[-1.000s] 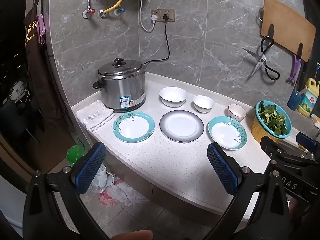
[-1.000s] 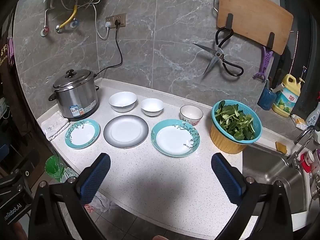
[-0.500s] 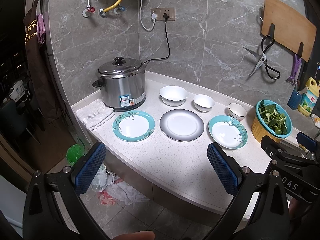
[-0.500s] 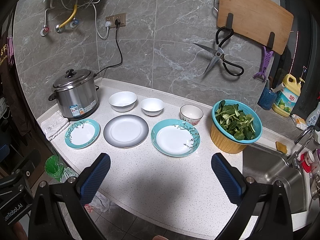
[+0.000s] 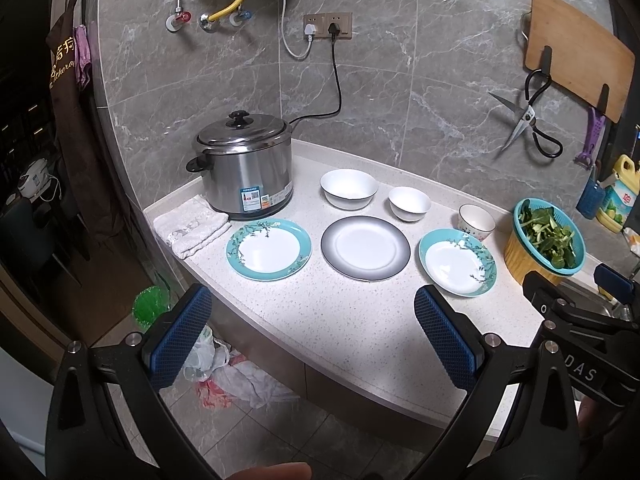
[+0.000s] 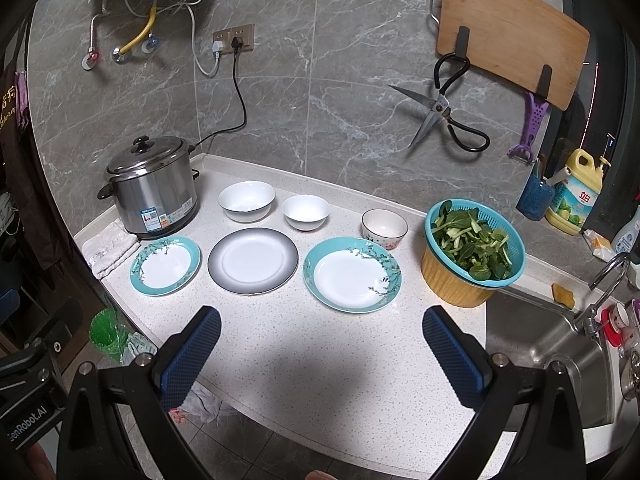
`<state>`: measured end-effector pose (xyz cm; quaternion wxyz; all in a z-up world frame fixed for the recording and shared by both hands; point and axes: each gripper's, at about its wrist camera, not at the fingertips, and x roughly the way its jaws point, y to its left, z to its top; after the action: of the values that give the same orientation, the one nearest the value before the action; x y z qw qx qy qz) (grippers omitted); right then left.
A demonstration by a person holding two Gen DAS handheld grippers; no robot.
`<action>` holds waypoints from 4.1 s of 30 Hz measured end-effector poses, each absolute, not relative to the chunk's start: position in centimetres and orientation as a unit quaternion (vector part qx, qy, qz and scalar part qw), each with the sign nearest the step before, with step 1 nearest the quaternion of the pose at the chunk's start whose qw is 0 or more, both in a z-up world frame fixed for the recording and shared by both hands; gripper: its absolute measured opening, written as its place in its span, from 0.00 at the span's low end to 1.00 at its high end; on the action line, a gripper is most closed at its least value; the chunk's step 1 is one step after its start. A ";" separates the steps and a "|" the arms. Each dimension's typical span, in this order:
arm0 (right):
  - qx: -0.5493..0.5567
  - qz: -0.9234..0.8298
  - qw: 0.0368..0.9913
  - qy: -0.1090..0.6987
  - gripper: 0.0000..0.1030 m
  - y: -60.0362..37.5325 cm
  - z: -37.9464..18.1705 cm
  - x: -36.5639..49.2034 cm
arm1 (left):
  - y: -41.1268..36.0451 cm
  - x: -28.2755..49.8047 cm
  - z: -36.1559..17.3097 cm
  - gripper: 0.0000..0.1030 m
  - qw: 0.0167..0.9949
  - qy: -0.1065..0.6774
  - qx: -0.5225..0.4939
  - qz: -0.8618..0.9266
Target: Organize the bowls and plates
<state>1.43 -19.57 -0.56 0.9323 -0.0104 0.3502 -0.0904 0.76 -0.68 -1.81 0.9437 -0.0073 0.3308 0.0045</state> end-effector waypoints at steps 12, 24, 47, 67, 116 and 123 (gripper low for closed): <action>-0.010 -0.090 0.932 0.351 1.00 -19.5 -0.6 1.5 | -0.6 0.8 -1.8 1.00 0.943 0.331 -0.007 0.005; -0.011 -0.091 0.932 0.352 1.00 -19.5 -0.8 1.8 | -0.3 0.9 -2.2 1.00 0.943 0.334 -0.009 0.004; -0.009 -0.098 0.929 0.357 1.00 -20.1 -1.6 3.7 | -1.0 3.3 -2.7 1.00 0.938 0.346 -0.008 -0.001; 0.004 -0.121 0.919 0.374 1.00 -19.7 -2.5 5.5 | -0.2 7.8 -5.4 1.00 0.924 0.380 -0.004 -0.037; 0.399 -0.001 0.785 0.474 0.60 -26.4 -27.3 26.6 | -9.4 64.7 -34.6 0.57 0.665 0.652 0.166 -0.323; 0.416 -0.017 0.779 0.468 0.53 -26.0 -27.8 27.1 | -11.2 65.7 -36.2 0.40 0.643 0.654 0.174 -0.360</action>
<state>27.12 -25.97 -27.80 0.7792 0.4164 0.4682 -0.0175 65.69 -11.15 -36.25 0.6428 0.1737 0.6536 -0.3598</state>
